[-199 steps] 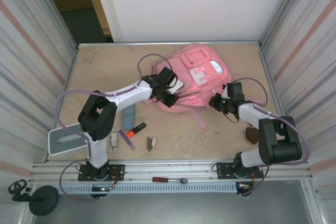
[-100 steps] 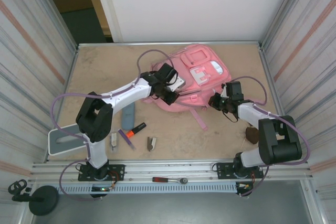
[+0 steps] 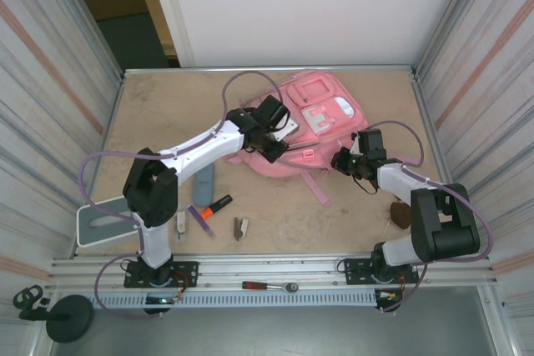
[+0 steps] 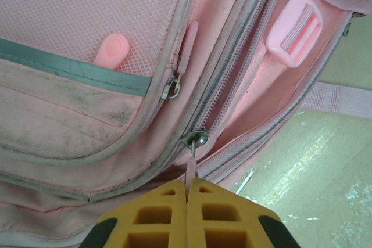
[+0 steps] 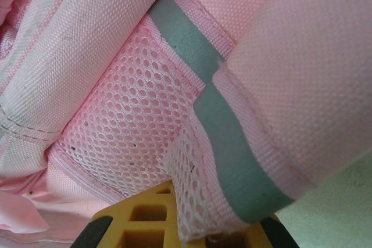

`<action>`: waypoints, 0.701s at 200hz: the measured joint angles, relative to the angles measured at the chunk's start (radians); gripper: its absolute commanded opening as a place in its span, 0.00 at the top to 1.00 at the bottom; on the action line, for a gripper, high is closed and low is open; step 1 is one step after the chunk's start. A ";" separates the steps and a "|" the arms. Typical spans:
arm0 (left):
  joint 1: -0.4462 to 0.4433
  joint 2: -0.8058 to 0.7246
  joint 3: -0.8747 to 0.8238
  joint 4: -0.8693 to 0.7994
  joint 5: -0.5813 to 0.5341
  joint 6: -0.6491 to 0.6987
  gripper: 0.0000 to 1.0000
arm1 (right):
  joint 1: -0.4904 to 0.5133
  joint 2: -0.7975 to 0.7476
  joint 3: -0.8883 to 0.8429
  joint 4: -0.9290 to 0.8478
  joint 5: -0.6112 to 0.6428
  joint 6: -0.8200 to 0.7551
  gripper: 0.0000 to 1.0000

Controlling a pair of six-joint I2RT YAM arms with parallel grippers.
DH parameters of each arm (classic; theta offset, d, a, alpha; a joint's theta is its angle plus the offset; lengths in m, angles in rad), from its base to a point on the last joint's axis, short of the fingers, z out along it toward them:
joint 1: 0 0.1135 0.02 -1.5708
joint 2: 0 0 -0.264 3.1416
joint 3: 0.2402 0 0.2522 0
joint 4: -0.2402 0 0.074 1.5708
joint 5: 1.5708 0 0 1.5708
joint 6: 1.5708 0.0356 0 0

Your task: Pack books, pencil case, and school supplies into a backpack

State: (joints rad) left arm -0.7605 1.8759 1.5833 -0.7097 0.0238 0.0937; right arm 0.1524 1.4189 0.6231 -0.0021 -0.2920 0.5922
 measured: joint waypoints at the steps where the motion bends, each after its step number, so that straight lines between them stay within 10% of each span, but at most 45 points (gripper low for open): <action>1: 0.001 0.000 -0.001 0.001 0.001 0.000 1.00 | 0.000 0.000 0.000 0.000 0.000 0.000 1.00; 140: 0.047 0.118 -0.105 0.121 0.154 -0.039 0.96 | -0.001 0.017 0.000 -0.004 0.005 0.000 1.00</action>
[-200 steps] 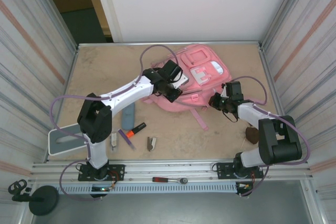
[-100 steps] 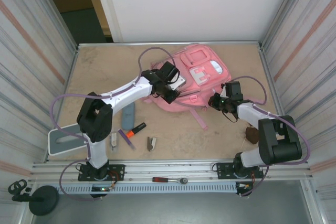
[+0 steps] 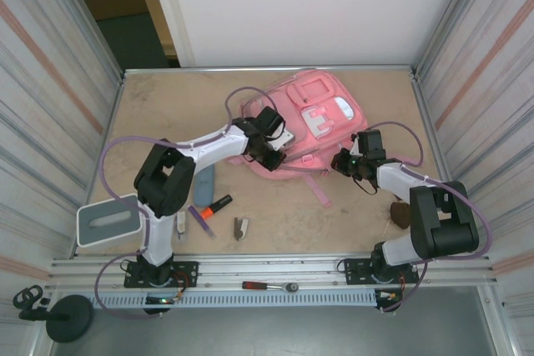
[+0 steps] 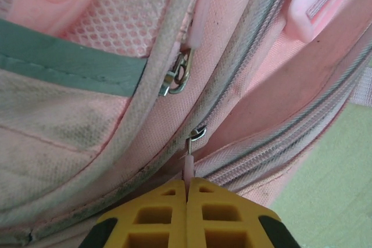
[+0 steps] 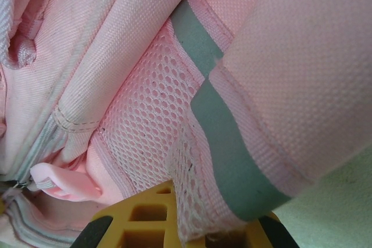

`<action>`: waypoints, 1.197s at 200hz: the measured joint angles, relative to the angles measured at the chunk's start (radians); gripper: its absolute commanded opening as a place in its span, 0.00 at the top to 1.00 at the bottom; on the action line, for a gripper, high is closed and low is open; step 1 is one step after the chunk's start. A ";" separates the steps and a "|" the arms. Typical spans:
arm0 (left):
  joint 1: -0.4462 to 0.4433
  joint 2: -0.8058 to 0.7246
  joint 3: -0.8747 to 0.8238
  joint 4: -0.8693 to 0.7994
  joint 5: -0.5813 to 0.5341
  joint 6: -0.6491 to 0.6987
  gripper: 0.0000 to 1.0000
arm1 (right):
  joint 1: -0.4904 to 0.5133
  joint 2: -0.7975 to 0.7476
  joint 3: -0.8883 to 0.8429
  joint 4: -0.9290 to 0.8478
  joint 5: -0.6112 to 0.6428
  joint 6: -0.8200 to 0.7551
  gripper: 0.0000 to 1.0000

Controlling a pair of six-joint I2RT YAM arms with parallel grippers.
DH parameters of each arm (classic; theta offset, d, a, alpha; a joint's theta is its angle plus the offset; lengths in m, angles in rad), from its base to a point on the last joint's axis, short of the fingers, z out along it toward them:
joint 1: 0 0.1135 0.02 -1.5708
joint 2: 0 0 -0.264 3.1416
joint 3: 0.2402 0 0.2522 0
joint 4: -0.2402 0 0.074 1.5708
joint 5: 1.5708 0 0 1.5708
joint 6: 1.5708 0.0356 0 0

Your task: Pack books, pencil case, and school supplies into a backpack

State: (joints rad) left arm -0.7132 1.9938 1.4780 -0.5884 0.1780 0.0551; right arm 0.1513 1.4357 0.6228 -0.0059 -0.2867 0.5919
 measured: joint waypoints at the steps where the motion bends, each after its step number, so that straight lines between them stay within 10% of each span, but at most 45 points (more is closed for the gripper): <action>1: 0.000 0.000 0.000 0.000 0.001 0.000 0.96 | 0.000 0.000 0.000 0.000 0.000 0.000 1.00; 97: 0.001 0.050 0.026 -0.008 0.013 -0.006 0.83 | -0.001 0.000 0.000 0.002 0.003 0.000 1.00; 152: 0.001 0.060 0.027 -0.008 0.013 -0.004 0.94 | -0.003 -0.001 -0.005 0.005 0.002 0.000 1.00; 239: 0.036 -0.096 -0.130 0.122 0.098 0.035 1.00 | 0.135 -0.264 0.004 -0.086 0.186 -0.212 0.53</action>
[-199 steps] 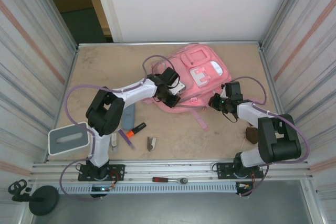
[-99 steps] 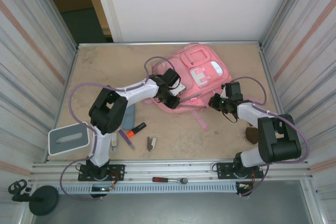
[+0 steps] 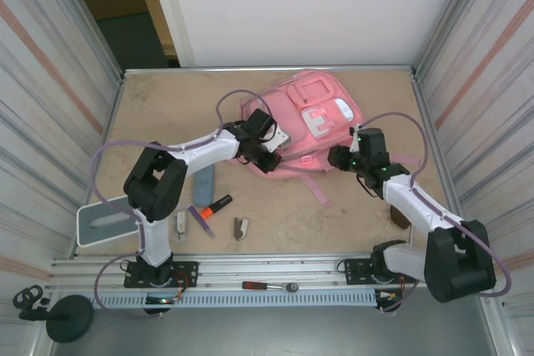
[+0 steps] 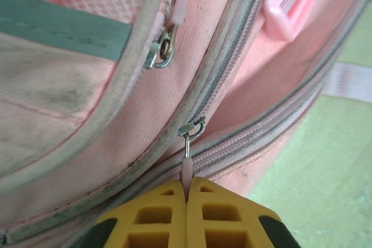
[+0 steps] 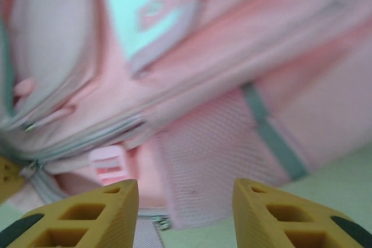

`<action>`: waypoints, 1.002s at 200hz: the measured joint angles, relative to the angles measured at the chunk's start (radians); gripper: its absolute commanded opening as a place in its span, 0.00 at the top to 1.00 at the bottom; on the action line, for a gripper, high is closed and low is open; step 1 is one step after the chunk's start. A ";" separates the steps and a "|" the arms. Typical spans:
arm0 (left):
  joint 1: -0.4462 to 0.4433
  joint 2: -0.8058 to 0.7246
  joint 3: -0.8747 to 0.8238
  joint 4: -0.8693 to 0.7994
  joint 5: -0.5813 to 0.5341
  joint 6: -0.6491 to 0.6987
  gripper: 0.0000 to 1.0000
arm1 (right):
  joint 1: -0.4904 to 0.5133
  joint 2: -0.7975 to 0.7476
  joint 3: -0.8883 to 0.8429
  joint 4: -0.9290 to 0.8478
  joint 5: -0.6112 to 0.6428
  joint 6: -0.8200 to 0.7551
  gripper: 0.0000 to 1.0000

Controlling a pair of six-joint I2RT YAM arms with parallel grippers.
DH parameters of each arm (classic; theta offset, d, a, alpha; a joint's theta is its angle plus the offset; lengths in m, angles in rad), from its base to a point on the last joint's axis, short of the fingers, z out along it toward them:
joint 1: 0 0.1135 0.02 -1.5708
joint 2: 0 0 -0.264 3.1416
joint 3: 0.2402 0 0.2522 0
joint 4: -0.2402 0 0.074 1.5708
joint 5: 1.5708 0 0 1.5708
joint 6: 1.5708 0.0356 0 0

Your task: Pack books, pencil case, and school supplies into a backpack

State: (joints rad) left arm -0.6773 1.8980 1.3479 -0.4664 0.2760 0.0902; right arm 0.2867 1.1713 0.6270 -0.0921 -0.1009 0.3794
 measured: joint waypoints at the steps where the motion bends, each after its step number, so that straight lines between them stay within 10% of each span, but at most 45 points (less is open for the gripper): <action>1: 0.002 -0.002 0.000 0.000 0.004 0.000 1.00 | 0.003 0.000 0.001 0.000 0.001 -0.002 0.52; 93: 0.051 -0.024 -0.038 0.056 0.135 -0.019 1.00 | 0.282 0.283 0.186 0.060 0.079 -0.318 0.45; 200: 0.086 -0.024 -0.044 0.061 0.206 -0.039 1.00 | 0.242 0.440 0.184 0.209 -0.027 -0.876 0.52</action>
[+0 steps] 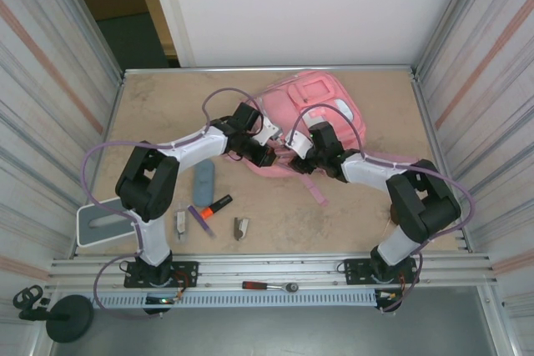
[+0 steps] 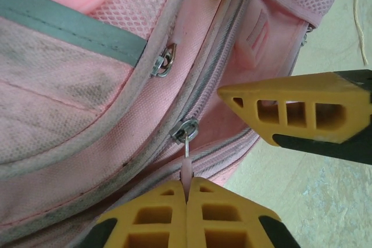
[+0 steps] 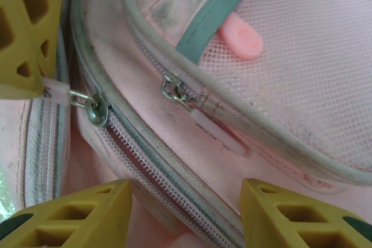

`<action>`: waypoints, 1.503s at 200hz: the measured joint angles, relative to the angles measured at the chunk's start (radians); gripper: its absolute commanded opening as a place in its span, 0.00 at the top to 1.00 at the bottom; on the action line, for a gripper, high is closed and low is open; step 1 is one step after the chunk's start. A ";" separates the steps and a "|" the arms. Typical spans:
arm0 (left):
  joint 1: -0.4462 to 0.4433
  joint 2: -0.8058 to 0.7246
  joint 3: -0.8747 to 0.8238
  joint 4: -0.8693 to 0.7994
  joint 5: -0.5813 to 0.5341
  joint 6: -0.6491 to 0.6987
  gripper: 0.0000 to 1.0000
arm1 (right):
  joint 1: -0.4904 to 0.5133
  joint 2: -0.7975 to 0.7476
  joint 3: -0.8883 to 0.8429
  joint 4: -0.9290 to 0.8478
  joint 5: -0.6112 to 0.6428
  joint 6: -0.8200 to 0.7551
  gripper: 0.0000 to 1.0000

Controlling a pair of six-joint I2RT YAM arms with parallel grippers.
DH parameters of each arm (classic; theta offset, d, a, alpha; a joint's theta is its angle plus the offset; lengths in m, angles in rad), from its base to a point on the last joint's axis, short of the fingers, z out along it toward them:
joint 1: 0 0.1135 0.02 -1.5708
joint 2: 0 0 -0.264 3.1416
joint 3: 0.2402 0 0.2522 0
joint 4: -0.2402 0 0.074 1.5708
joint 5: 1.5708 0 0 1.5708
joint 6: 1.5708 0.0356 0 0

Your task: Pack books, pencil case, and school supplies into a backpack

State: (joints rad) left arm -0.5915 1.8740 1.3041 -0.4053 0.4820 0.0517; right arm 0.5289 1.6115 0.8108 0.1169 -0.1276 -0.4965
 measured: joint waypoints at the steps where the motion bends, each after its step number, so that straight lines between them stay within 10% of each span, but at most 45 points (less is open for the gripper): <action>1: 0.000 0.000 0.000 0.000 0.000 0.000 1.00 | 0.000 0.000 0.001 0.001 0.000 -0.001 0.52; 54: 0.012 0.006 0.002 -0.005 0.000 -0.003 1.00 | 0.024 0.068 0.032 0.056 0.022 -0.093 0.57; 110: 0.027 0.016 0.027 -0.017 -0.021 -0.005 1.00 | 0.047 0.082 0.014 0.140 0.114 -0.174 1.00; 300: 0.002 -0.067 0.089 -0.115 -0.196 -0.013 1.00 | 0.045 -0.019 -0.037 0.161 0.123 -0.162 1.00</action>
State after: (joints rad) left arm -0.5892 1.8072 1.3930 -0.5201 0.2859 0.0383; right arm 0.5735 1.5925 0.7742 0.2783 -0.0044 -0.6586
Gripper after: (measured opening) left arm 0.061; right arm 0.067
